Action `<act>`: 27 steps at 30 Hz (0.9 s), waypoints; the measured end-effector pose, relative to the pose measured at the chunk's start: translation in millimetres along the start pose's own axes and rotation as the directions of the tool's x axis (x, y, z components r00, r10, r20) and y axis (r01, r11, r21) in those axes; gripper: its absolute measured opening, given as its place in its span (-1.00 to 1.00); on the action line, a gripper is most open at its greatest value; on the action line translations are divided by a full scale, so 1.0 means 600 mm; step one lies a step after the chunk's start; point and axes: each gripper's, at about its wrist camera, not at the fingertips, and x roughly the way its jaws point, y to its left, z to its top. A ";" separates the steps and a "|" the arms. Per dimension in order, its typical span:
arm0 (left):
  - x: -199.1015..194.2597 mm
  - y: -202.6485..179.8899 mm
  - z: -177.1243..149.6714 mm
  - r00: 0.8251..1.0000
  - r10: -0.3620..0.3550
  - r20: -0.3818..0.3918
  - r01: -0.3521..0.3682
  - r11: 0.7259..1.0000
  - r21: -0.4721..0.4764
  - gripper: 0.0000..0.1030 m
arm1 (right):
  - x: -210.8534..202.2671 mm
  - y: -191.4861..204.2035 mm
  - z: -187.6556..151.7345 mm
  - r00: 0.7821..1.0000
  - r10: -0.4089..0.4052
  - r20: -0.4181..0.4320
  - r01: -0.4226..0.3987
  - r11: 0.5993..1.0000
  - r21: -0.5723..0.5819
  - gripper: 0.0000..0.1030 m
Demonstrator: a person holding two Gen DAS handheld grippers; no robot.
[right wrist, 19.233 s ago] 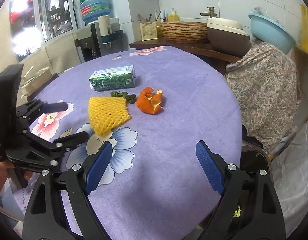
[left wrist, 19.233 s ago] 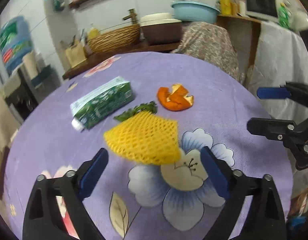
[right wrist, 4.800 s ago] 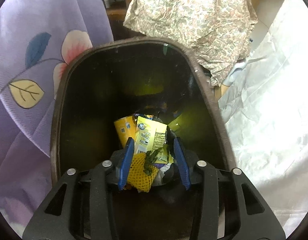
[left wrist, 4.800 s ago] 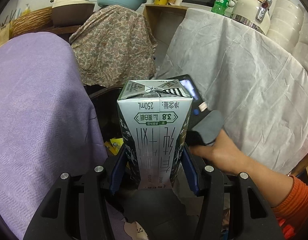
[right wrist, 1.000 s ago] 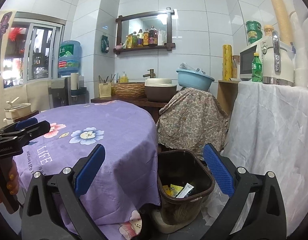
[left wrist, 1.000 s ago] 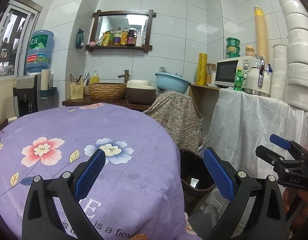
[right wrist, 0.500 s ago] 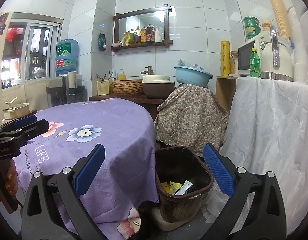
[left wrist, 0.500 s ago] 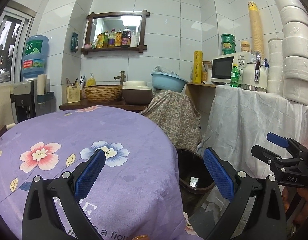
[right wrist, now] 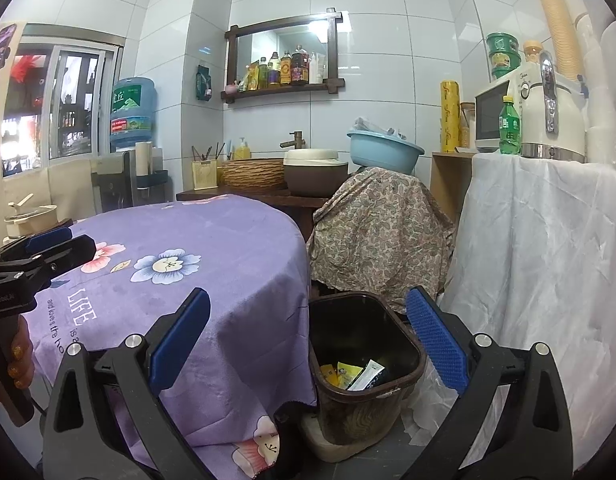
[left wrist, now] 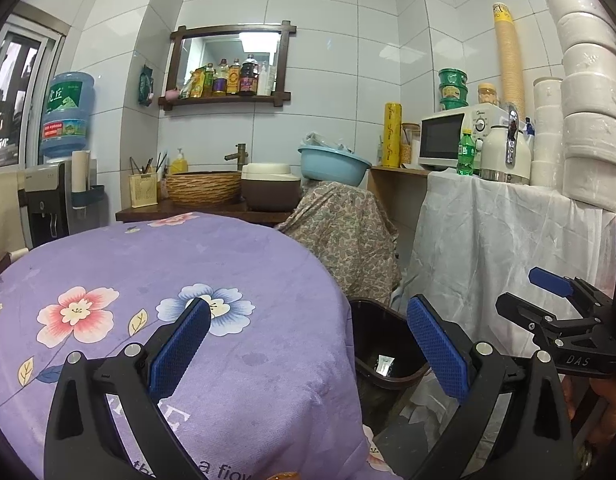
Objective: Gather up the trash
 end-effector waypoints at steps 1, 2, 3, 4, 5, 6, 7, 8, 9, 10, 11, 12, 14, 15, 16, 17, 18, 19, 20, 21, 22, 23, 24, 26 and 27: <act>0.000 0.001 0.000 1.000 -0.001 0.000 0.001 1.000 -0.001 0.89 | 0.000 0.000 -0.001 1.000 0.000 -0.001 0.000 1.000 0.000 0.88; 0.000 0.001 0.000 1.000 -0.001 -0.001 0.001 1.000 -0.005 0.89 | 0.001 0.001 -0.001 1.000 0.000 -0.002 0.000 1.000 0.000 0.88; 0.000 0.002 0.000 1.000 -0.001 0.001 0.001 1.000 -0.011 0.89 | 0.002 0.002 -0.002 1.000 0.000 -0.003 0.000 1.000 -0.001 0.88; -0.001 0.003 0.000 1.000 -0.001 0.005 0.001 1.000 -0.016 0.89 | 0.002 0.001 -0.001 1.000 0.000 -0.004 0.000 1.000 -0.001 0.88; -0.002 0.004 0.000 1.000 -0.002 0.007 0.002 1.000 -0.020 0.89 | 0.002 0.002 -0.002 1.000 0.001 -0.005 -0.001 1.000 -0.001 0.88; -0.001 0.004 0.000 1.000 -0.006 0.005 0.006 1.000 -0.025 0.89 | 0.003 0.002 -0.002 1.000 0.002 -0.006 -0.002 1.000 -0.001 0.88; 0.000 0.005 0.000 1.000 -0.009 0.002 0.009 1.000 -0.027 0.89 | 0.003 0.002 -0.002 1.000 0.001 -0.007 -0.001 1.000 -0.001 0.88; 0.000 0.005 -0.001 1.000 -0.012 0.000 0.013 0.999 -0.030 0.89 | 0.004 0.003 -0.002 1.000 0.000 -0.007 0.000 1.000 -0.002 0.88; 0.000 0.005 -0.001 1.000 -0.014 0.000 0.014 0.999 -0.033 0.89 | 0.004 0.003 -0.003 1.000 0.000 -0.008 0.000 1.000 -0.003 0.88; 0.000 0.004 -0.001 1.000 -0.013 0.001 0.013 0.999 -0.031 0.89 | 0.004 0.003 -0.003 1.000 0.000 -0.009 0.000 1.000 -0.004 0.88; 0.001 0.003 -0.001 1.000 -0.010 0.001 0.010 1.000 -0.028 0.89 | 0.005 0.002 -0.004 1.000 0.000 -0.010 0.000 1.000 -0.003 0.88; 0.001 0.002 -0.001 1.000 -0.004 -0.001 0.004 1.000 -0.025 0.89 | 0.004 0.001 -0.004 1.000 0.001 -0.010 -0.001 1.000 -0.003 0.88; 0.001 0.002 -0.002 1.000 0.004 -0.006 -0.004 1.000 -0.022 0.89 | 0.004 0.001 -0.004 1.000 0.000 -0.010 0.000 1.000 -0.004 0.88; 0.002 0.002 -0.002 1.000 0.004 -0.010 -0.004 1.000 -0.022 0.89 | 0.004 0.001 -0.004 1.000 0.000 -0.010 0.000 1.000 -0.004 0.88; 0.004 0.001 -0.002 1.000 -0.001 -0.015 0.000 1.000 -0.022 0.89 | 0.005 0.001 -0.005 1.000 -0.001 -0.011 0.001 1.000 -0.004 0.88; 0.005 0.000 -0.003 1.000 -0.004 -0.017 0.004 1.000 -0.022 0.89 | 0.006 0.001 -0.005 1.000 -0.001 -0.013 0.001 1.000 -0.004 0.88; 0.005 0.000 -0.003 1.000 -0.003 -0.018 0.002 1.000 -0.021 0.89 | 0.006 0.000 -0.006 1.000 -0.001 -0.015 0.001 1.000 -0.003 0.88; 0.006 0.000 -0.003 1.000 0.000 -0.020 0.000 1.000 -0.019 0.89 | 0.007 0.000 -0.007 1.000 0.000 -0.015 0.000 1.000 -0.001 0.88; 0.007 -0.001 -0.003 1.000 -0.001 -0.025 0.001 1.000 -0.017 0.89 | 0.007 -0.001 -0.007 1.000 0.000 -0.016 0.000 1.000 0.001 0.88; 0.009 -0.001 -0.002 0.999 -0.005 -0.032 0.005 1.000 -0.013 0.89 | 0.008 -0.001 -0.007 1.000 0.001 -0.017 -0.001 1.000 0.003 0.88; 0.010 -0.002 -0.003 0.999 -0.007 -0.037 0.007 1.000 -0.012 0.89 | 0.009 -0.001 -0.008 1.000 0.001 -0.018 -0.001 1.000 0.004 0.88; 0.011 -0.002 -0.003 0.999 -0.008 -0.040 0.008 1.000 -0.009 0.89 | 0.009 -0.001 -0.008 1.000 0.001 -0.019 -0.001 1.000 0.005 0.88; 0.011 -0.002 -0.003 0.999 -0.008 -0.039 0.008 1.000 -0.007 0.89 | 0.010 -0.001 -0.009 1.000 0.001 -0.020 -0.001 1.000 0.005 0.88; 0.012 -0.002 -0.004 0.999 -0.004 -0.042 0.004 1.000 -0.013 0.89 | 0.010 -0.001 -0.009 1.000 0.000 -0.020 0.000 1.000 0.005 0.88; 0.012 -0.002 -0.004 0.999 -0.008 -0.044 0.007 1.000 -0.017 0.89 | 0.010 -0.002 -0.009 1.000 0.000 -0.020 0.001 1.000 0.005 0.88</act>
